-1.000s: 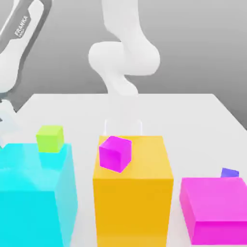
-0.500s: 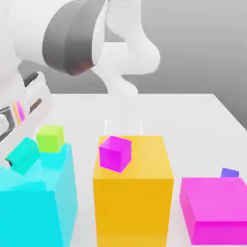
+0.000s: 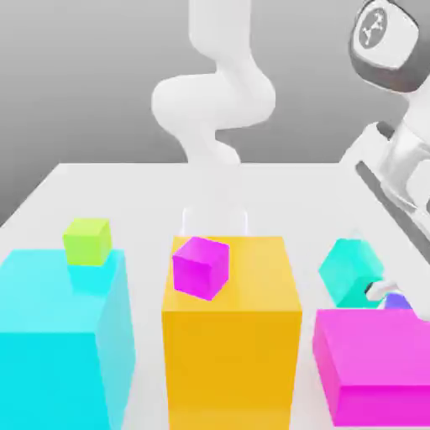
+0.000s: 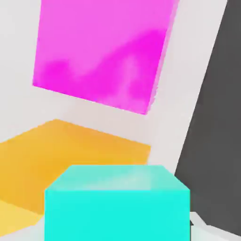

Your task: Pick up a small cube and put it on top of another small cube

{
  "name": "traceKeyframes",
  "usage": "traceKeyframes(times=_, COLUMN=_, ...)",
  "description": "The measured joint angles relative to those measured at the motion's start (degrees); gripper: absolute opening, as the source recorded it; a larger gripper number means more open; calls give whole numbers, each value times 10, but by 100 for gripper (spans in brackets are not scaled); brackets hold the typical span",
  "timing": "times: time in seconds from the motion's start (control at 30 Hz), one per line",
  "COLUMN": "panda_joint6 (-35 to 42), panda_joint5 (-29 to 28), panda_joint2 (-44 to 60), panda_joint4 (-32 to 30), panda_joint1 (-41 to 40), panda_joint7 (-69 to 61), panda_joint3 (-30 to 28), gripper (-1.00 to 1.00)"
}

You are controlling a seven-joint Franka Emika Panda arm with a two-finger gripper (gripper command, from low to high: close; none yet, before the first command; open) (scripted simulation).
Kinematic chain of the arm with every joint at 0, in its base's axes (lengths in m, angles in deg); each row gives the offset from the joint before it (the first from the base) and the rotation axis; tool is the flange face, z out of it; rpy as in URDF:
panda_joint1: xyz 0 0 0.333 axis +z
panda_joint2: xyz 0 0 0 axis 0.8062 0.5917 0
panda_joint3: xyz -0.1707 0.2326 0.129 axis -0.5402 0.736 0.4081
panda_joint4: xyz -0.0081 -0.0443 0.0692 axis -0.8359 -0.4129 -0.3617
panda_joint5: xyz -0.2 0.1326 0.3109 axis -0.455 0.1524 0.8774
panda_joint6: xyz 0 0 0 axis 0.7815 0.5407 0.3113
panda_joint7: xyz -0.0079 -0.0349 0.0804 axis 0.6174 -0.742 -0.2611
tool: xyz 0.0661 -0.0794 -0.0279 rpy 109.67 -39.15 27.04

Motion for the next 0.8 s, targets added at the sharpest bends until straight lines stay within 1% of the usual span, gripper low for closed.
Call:
traceKeyframes(times=0.43, panda_joint6=-246, panda_joint5=186, panda_joint2=-40, panda_joint4=-252, panda_joint1=8, panda_joint7=188, panda_joint3=7, gripper=-100)
traceKeyframes(times=0.5, panda_joint6=-279, panda_joint5=178, panda_joint2=-49, panda_joint4=-274, panda_joint1=43, panda_joint7=191, panda_joint3=25, gripper=-100)
traceKeyframes(times=0.7, panda_joint6=-368, panda_joint5=95, panda_joint2=-78, panda_joint4=-308, panda_joint1=172, panda_joint7=154, panda_joint3=92, gripper=-100)
traceKeyframes(times=0.73, panda_joint6=-386, panda_joint5=83, panda_joint2=-69, panda_joint4=-310, panda_joint1=193, panda_joint7=154, panda_joint3=93, gripper=-100)
traceKeyframes(times=0.8, panda_joint6=-423, panda_joint5=62, panda_joint2=-36, panda_joint4=-311, panda_joint1=186, panda_joint7=162, panda_joint3=83, gripper=-100)
